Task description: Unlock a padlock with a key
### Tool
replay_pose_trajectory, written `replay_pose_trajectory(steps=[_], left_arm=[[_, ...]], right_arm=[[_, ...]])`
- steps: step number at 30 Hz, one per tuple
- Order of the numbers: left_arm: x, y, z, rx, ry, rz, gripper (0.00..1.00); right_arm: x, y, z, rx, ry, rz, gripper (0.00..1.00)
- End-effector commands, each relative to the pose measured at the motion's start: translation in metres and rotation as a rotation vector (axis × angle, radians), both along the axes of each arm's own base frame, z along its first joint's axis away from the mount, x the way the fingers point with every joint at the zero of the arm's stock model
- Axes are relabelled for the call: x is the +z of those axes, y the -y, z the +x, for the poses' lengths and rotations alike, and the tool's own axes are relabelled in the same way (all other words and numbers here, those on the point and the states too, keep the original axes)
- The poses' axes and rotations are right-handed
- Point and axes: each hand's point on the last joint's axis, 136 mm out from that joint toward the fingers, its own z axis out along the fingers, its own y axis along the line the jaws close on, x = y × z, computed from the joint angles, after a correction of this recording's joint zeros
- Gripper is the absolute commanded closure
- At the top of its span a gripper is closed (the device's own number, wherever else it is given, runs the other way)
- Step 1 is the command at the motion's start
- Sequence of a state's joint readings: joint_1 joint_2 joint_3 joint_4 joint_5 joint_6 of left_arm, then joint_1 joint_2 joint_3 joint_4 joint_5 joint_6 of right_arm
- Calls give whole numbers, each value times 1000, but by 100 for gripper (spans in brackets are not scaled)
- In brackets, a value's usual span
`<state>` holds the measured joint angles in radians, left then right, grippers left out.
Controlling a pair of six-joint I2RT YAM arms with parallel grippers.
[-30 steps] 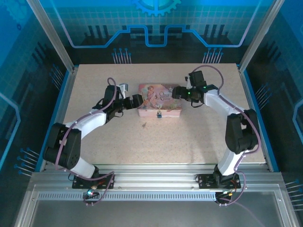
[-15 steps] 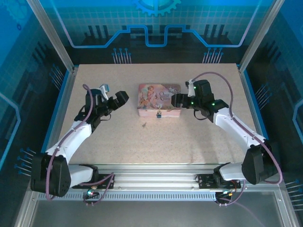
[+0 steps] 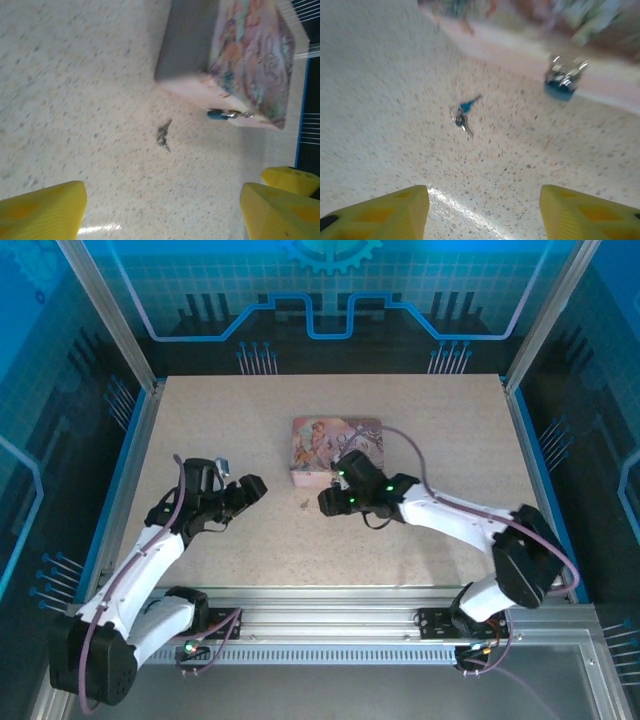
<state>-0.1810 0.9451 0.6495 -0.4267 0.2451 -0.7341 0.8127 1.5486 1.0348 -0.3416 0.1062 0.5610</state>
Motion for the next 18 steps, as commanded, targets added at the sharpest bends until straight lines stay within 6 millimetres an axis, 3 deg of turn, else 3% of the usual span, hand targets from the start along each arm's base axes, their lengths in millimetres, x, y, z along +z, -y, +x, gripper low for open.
replay_pose_trajectory(steps=[1, 9, 18], left_arm=[[-19, -8, -26, 49, -113, 15, 23], [-27, -19, -48, 104, -155, 30, 29], [-32, -17, -52, 96, -164, 19, 29]], right_arm=[[-10, -21, 2, -7, -7, -63, 40], [-42, -63, 9, 19, -46, -184, 49], [-72, -71, 22, -8, -92, -296, 58]])
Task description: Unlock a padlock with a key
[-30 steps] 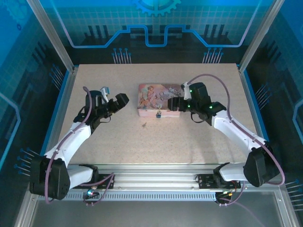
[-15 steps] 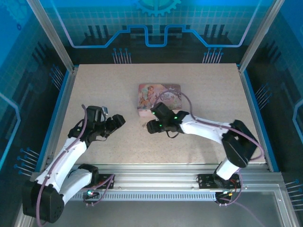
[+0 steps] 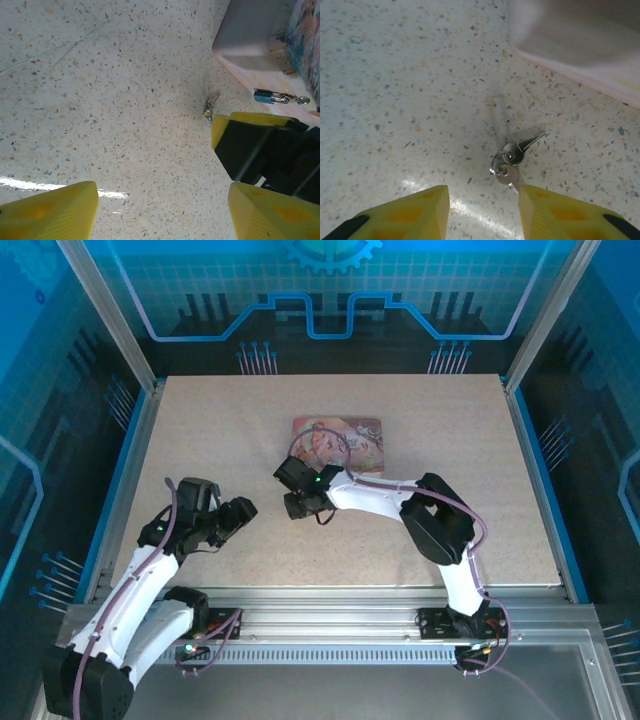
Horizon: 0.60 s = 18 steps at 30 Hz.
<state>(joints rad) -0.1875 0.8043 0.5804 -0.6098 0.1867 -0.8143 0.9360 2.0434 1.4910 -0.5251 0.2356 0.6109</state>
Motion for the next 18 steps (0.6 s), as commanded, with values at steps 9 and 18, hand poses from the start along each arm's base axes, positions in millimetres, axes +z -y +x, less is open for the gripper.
replay_pose_trajectory(steps=[9, 18], left_arm=[[-12, 2, -9, 3, -42, -17, 29], [-16, 3, -10, 6, -47, -27, 29]], right_arm=[[-24, 3, 6, -23, -20, -123, 62], [-37, 9, 6, -30, -38, -157, 82]])
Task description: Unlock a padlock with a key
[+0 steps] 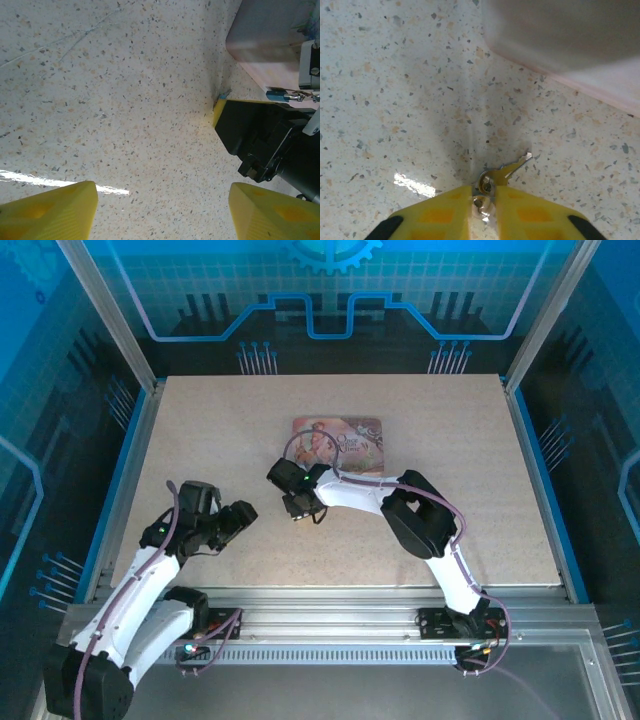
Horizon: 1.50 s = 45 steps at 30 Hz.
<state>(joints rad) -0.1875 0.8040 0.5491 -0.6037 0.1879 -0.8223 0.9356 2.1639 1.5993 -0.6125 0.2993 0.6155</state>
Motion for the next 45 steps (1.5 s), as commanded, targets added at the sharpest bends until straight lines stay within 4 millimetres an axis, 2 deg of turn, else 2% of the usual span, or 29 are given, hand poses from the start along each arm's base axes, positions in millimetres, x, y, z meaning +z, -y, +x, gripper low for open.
replay_pose_trajectory(steps=[1, 6, 12, 18, 25, 28, 30, 31, 34, 38, 39, 43, 45], left_arm=[[-5, 4, -5, 1, -19, -28, 29], [-6, 5, -5, -2, -20, -33, 29], [10, 19, 4, -72, 58, -82, 23], [42, 42, 20, -171, 189, -120, 21], [88, 68, 40, -278, 343, -174, 17], [112, 78, 49, -322, 420, -198, 12], [129, 87, 54, -366, 478, -220, 1], [139, 93, 56, -393, 510, -234, 1], [166, 112, 60, -485, 597, -264, 1], [188, 137, 62, -601, 680, -271, 2], [191, 144, 64, -625, 694, -276, 4], [210, 166, 65, -725, 754, -328, 23], [219, 178, 63, -779, 783, -349, 28]], right_arm=[[-11, 5, -5, -3, -27, -42, 84], [1, 7, -8, 15, -17, -32, 96], [41, 14, -17, 54, 31, 23, 100], [99, 30, -25, 113, 108, 99, 100], [161, 53, -31, 181, 118, 303, 100], [188, 69, -31, 195, 139, 362, 100], [206, 84, -31, 187, 155, 397, 100], [213, 90, -31, 187, 158, 424, 100], [232, 105, -35, 189, 165, 499, 100], [252, 120, -42, 195, 166, 582, 100], [257, 123, -45, 200, 161, 607, 100], [270, 127, -57, 229, 127, 699, 100], [274, 128, -62, 241, 116, 731, 100]])
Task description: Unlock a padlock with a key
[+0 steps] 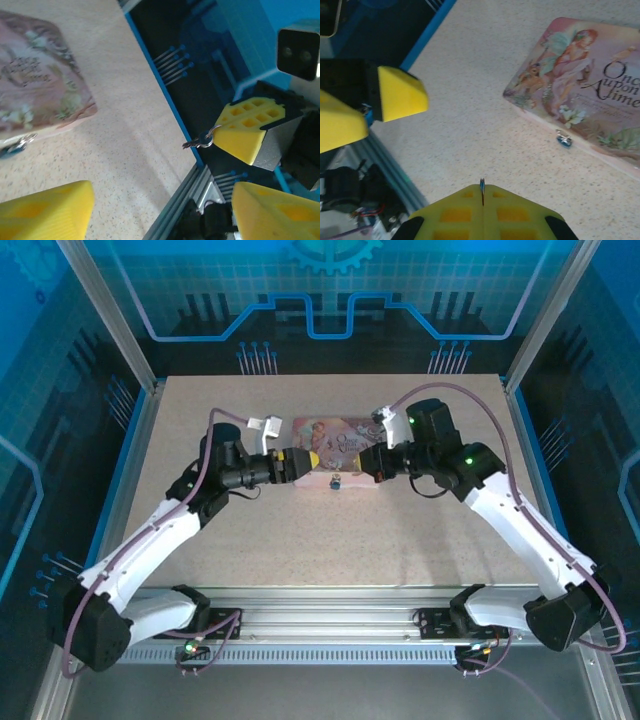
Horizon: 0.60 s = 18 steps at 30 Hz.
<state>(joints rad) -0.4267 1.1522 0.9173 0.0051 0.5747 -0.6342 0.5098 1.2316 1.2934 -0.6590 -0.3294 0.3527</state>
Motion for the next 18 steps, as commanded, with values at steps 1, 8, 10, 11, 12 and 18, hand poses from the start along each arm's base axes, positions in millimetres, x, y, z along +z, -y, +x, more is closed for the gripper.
replay_pose_trajectory(steps=[1, 8, 10, 11, 12, 18], left_arm=[[38, 26, -10, -152, 156, -50, 30], [44, 56, -21, -271, 206, -40, 32], [42, 61, -23, -284, 202, -35, 29], [42, 64, -26, -298, 206, -34, 28], [41, 67, -29, -311, 213, -32, 25], [36, 76, -36, -333, 221, -7, 22]], right_arm=[[5, -4, -24, 104, -57, 77, 100], [16, -4, -25, 120, -78, 155, 100], [19, -4, -24, 124, -81, 174, 100], [19, -4, -23, 124, -83, 185, 100], [21, -5, -24, 128, -84, 195, 100], [22, -11, -24, 147, -105, 241, 100]])
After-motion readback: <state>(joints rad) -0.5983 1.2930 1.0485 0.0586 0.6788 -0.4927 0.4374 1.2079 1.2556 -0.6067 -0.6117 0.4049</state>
